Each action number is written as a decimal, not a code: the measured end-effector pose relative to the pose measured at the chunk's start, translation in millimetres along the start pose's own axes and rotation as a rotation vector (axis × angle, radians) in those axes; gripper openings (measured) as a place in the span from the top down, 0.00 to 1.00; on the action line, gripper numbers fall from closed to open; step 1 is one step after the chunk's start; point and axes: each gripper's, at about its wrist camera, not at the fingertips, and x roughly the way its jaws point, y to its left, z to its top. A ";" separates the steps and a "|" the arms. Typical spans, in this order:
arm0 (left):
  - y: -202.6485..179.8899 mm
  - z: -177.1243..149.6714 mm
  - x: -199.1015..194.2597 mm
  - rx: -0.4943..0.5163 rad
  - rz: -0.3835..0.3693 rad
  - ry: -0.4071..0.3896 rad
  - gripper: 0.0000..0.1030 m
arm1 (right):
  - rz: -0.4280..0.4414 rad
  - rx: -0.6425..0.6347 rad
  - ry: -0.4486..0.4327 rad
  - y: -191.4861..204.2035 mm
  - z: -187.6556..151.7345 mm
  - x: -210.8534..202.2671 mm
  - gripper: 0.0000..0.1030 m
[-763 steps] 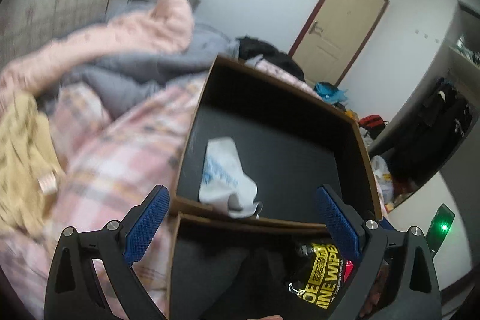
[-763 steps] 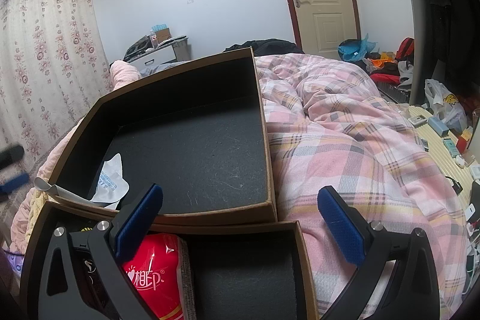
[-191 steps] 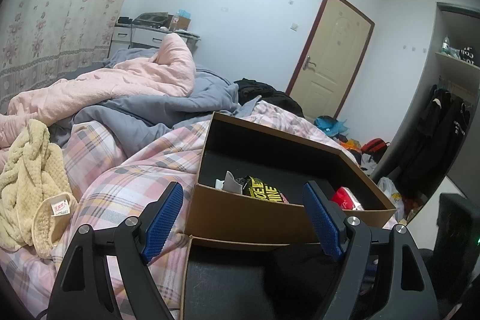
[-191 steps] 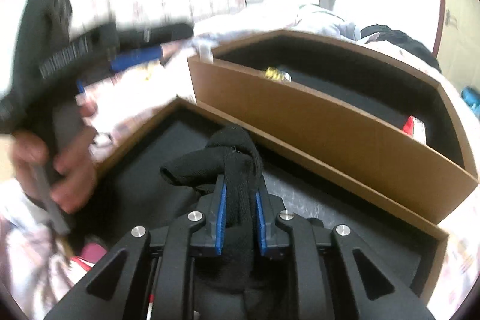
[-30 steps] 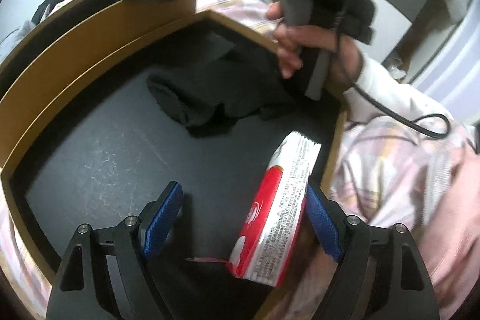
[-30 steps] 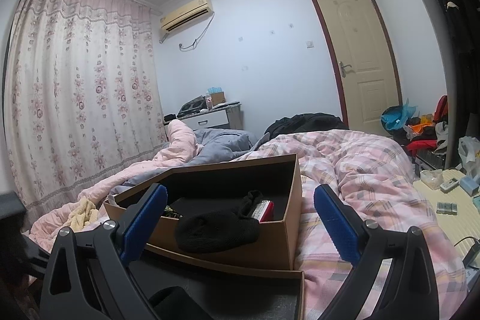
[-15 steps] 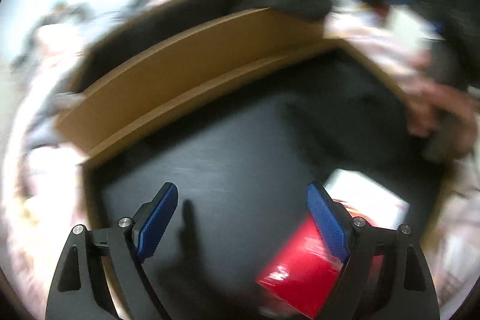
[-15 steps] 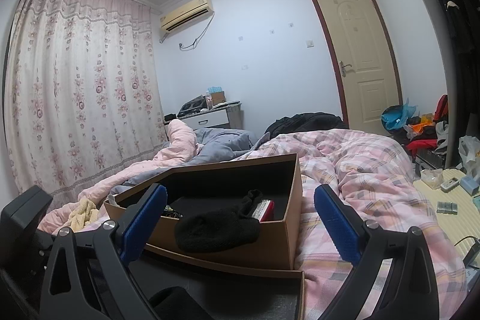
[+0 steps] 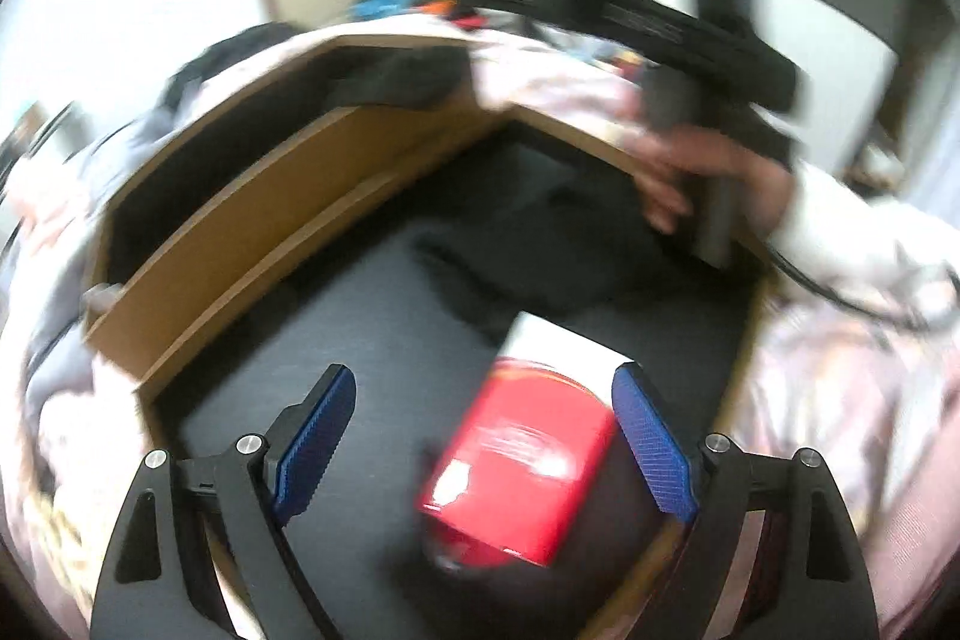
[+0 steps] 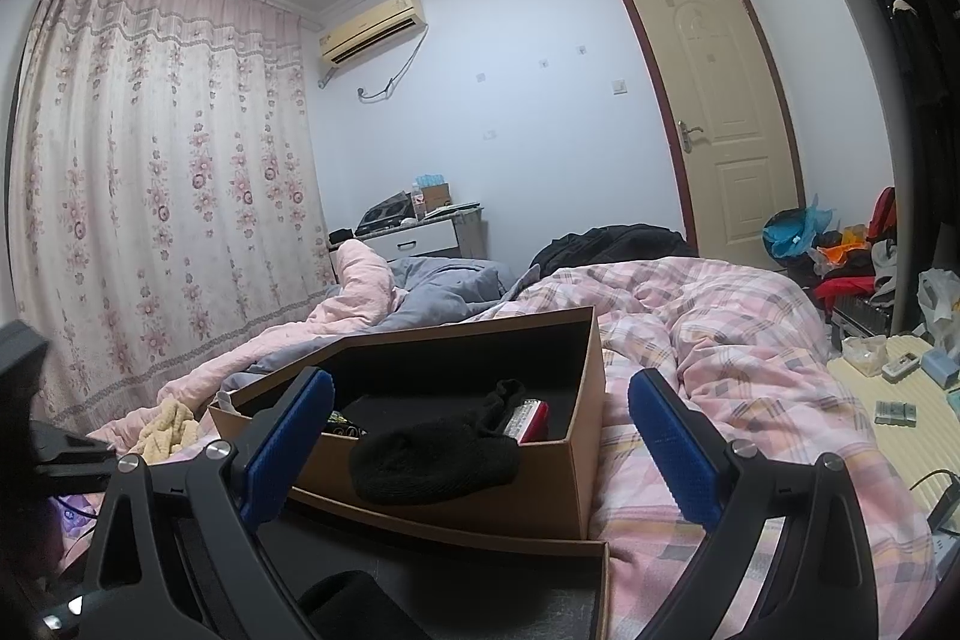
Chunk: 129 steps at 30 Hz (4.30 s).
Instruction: Organize soft objects
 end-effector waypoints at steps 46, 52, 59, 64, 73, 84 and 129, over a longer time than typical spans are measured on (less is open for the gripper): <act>35.3 -8.0 43.7 -0.145 0.122 0.145 0.52 | -0.007 0.002 0.003 -0.9 -0.5 1.8 0.04; 47.2 -1.5 19.5 -0.206 0.117 0.024 0.53 | -0.007 0.003 0.002 -0.6 -0.7 1.8 0.04; 65.2 6.7 -13.3 -0.305 0.189 -0.159 0.53 | -0.009 0.001 0.003 -0.8 -0.4 2.2 0.04; 79.8 16.6 -31.1 -0.402 0.256 -0.311 0.53 | -0.011 -0.001 0.003 -0.9 -0.4 2.7 0.04; 105.7 44.5 -19.4 -0.445 0.501 -0.395 0.52 | -0.013 0.000 0.004 -1.4 -0.2 3.6 0.04; 150.2 37.8 -30.1 -0.660 0.459 -0.486 0.52 | -0.017 -0.001 0.006 -1.8 -0.3 3.9 0.04; 104.0 -3.7 -1.6 -0.587 0.480 -0.495 0.24 | -0.046 -0.081 -0.003 10.8 -6.3 4.2 0.04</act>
